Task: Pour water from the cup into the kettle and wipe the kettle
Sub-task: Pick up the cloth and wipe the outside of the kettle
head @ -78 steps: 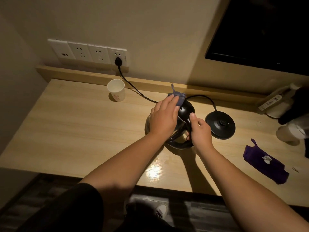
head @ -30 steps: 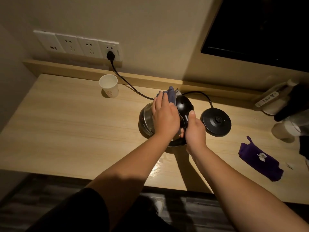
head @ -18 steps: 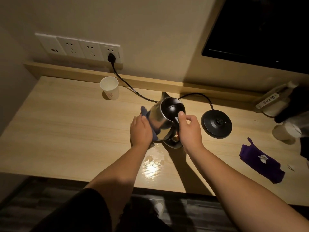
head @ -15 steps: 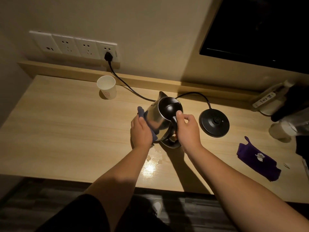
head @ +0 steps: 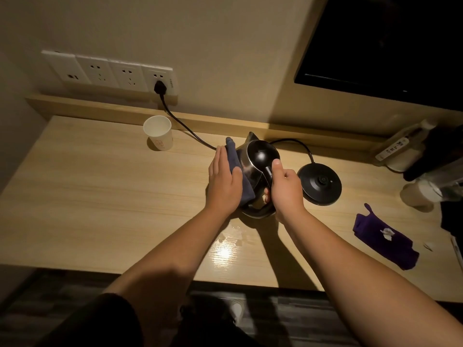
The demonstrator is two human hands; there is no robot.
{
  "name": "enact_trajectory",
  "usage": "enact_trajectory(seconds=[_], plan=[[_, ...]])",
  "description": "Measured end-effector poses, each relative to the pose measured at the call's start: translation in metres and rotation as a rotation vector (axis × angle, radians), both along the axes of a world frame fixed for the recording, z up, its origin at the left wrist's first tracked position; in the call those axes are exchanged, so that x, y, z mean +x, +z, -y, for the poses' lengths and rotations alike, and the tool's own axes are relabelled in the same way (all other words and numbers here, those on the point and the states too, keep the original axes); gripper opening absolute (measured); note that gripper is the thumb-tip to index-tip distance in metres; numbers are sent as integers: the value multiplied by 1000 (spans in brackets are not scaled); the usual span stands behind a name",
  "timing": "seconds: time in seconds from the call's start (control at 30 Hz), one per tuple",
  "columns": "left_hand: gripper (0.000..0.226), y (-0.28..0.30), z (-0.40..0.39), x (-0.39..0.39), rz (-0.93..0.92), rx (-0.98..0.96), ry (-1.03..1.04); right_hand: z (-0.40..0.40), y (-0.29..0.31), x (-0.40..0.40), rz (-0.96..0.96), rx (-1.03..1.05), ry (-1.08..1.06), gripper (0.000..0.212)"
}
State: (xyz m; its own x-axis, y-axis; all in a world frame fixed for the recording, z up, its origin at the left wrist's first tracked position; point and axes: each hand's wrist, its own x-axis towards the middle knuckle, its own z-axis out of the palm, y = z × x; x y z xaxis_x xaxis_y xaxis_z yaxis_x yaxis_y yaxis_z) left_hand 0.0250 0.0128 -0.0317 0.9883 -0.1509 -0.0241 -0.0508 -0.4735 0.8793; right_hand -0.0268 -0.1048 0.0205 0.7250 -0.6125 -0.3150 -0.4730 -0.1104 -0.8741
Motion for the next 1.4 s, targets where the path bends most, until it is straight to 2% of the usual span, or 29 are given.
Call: enact_trajectory(seconds=[0.07, 0.13, 0.37, 0.47, 0.7, 0.83, 1.0, 1.13, 1.3, 1.4], plan=[[59, -8, -11, 0, 135, 118, -46, -1, 2, 1, 12, -18, 26, 43], [60, -12, -12, 1, 186, 185, -13, -2, 1, 1, 5, -16, 37, 44], [51, 9, 26, 0, 98, 100, 245, 1, 0, 6, -21, 42, -11, 46], [51, 18, 37, 2, 78, 98, 289, 2, 1, 7, -17, 64, -28, 46], [67, 25, 46, 5, 212, 229, 162, 5, 1, 7, 0, 87, -43, 47], [67, 14, 40, 6, 353, 338, 75, 9, 0, 12, -13, 137, -69, 49], [63, 6, 43, 6, 448, 421, -27, 22, -10, 13, -109, 373, -162, 54], [62, 3, 40, 8, 503, 479, -124, 27, -13, 12, -113, 488, -219, 55], [64, -18, 13, 1, 453, 557, -117, 30, -12, 12, -100, 541, -231, 55], [64, -27, -2, -2, 375, 513, -97, 28, -13, 11, -84, 531, -208, 55]])
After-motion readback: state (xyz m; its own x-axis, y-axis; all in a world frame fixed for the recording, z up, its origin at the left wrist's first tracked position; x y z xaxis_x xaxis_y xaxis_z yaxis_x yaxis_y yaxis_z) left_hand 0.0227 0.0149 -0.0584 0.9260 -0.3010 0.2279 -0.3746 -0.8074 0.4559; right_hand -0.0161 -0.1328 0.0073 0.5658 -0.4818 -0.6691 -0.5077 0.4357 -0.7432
